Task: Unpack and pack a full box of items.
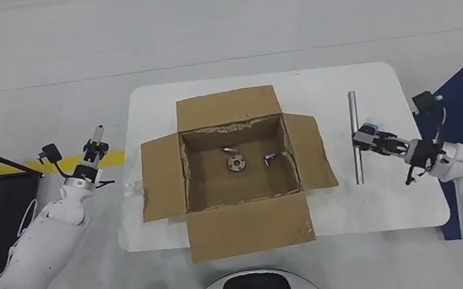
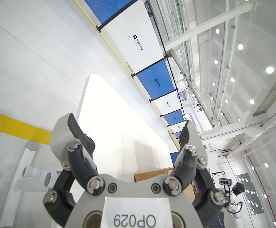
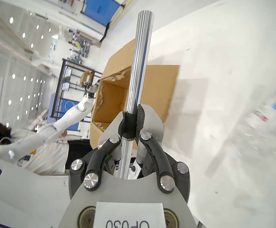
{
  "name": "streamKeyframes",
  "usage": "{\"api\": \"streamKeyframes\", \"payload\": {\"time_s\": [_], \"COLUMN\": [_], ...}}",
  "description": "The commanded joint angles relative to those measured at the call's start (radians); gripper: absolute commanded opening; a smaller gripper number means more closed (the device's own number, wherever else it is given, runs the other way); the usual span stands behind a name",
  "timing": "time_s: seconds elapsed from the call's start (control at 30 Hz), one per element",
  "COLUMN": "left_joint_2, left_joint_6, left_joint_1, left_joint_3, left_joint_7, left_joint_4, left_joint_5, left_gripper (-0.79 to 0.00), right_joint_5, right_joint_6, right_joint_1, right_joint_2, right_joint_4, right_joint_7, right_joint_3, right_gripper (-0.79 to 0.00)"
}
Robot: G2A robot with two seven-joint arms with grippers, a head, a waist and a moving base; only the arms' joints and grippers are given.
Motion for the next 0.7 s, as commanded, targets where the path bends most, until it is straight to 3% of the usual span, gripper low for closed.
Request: {"api": "streamKeyframes", "payload": {"time_s": [0.0,0.23,0.67], "left_joint_2": [0.000,0.000,0.000], "left_joint_6": [0.000,0.000,0.000], "left_joint_1": [0.000,0.000,0.000], "left_joint_3": [0.000,0.000,0.000], "left_joint_7": [0.000,0.000,0.000], "left_joint_4": [0.000,0.000,0.000], "left_joint_5": [0.000,0.000,0.000], "left_gripper": [0.000,0.000,0.000], "right_joint_5": [-0.026,-0.181,-0.439], "right_joint_6": [0.012,0.121,0.230], "right_joint_1": [0.015,0.110,0.319], "right_joint_2": [-0.001,-0.010,-0.039], "right_joint_4": [-0.065,-0.152,0.062], "right_joint_7": [-0.004,-0.092,-0.233], "right_joint_3": [-0.078,-0.335,-0.676], "right_gripper": [-0.785,-0.785,-0.785]}}
